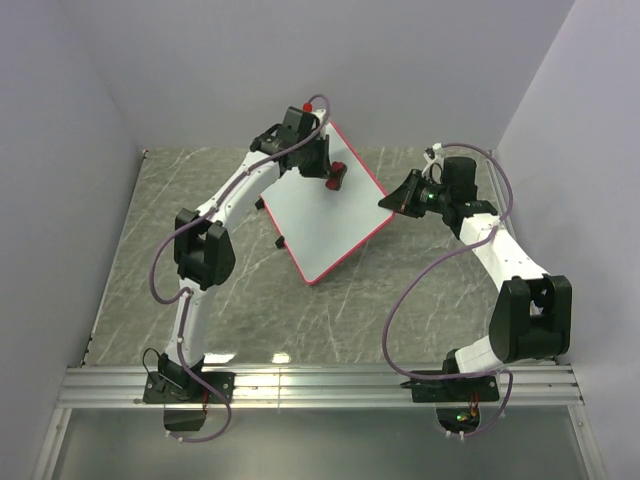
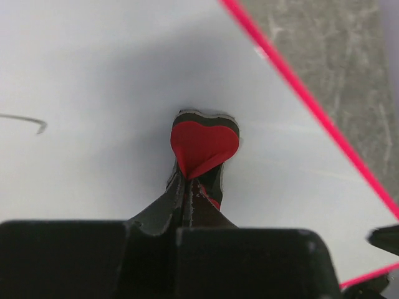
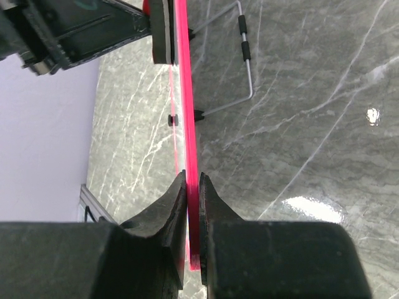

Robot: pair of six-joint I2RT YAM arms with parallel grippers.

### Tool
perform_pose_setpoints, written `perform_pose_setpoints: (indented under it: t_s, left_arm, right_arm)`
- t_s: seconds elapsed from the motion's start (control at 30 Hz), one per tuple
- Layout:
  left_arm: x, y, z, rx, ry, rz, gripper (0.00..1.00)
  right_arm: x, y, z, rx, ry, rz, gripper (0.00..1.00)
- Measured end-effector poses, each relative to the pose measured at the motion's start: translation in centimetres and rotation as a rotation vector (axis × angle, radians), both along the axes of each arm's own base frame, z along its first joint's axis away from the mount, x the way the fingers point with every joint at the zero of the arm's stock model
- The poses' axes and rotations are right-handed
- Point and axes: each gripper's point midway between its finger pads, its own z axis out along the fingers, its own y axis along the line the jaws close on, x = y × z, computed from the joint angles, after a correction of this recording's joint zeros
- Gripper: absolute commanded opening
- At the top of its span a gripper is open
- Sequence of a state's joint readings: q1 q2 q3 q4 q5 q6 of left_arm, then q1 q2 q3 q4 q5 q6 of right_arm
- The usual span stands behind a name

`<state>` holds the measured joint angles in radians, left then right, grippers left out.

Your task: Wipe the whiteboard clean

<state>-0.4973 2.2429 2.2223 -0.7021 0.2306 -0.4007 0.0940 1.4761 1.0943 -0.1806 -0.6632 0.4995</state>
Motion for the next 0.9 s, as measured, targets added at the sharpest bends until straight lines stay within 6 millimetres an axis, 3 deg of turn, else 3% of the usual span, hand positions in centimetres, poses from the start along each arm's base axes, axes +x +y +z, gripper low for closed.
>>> perform_pose_setpoints:
  t_s: [0.1, 0.3, 0.4, 0.57, 0.7, 0.9]
  left_arm:
    - [-0.5, -1.1, 0.8, -0.029, -0.009, -0.035, 0.0]
    - [1.1, 0.5, 0.2, -0.098, 0.052, -0.011, 0.0]
    - [3.3, 2.8, -0.7, -0.114, 0.063, 0.046, 0.0]
    - [7.3, 8.8, -4.0, -0.094, 0.089, 0.177, 0.0]
    - [8.9, 13.1, -6.7, -0.057, 0.116, 0.272, 0.0]
    - [9.0, 13.2, -6.9, -0.016, 0.084, 0.272, 0.0]
  right_arm:
    - [-0.1, 0.0, -0.1, -0.003, 0.004, 0.0, 0.0]
    - [-0.1, 0.1, -0.2, -0.008, 0.004, 0.001, 0.0]
    - [-0.2, 0.2, -0.2, -0.007, 0.004, 0.004, 0.0]
    - [-0.6, 0.7, -0.2, -0.01, 0.007, 0.014, 0.0]
    - [-1.0, 1.1, 0.0, -0.011, 0.009, 0.021, 0.0]
    - [-1.4, 1.5, -0.2, -0.012, 0.023, 0.029, 0.0]
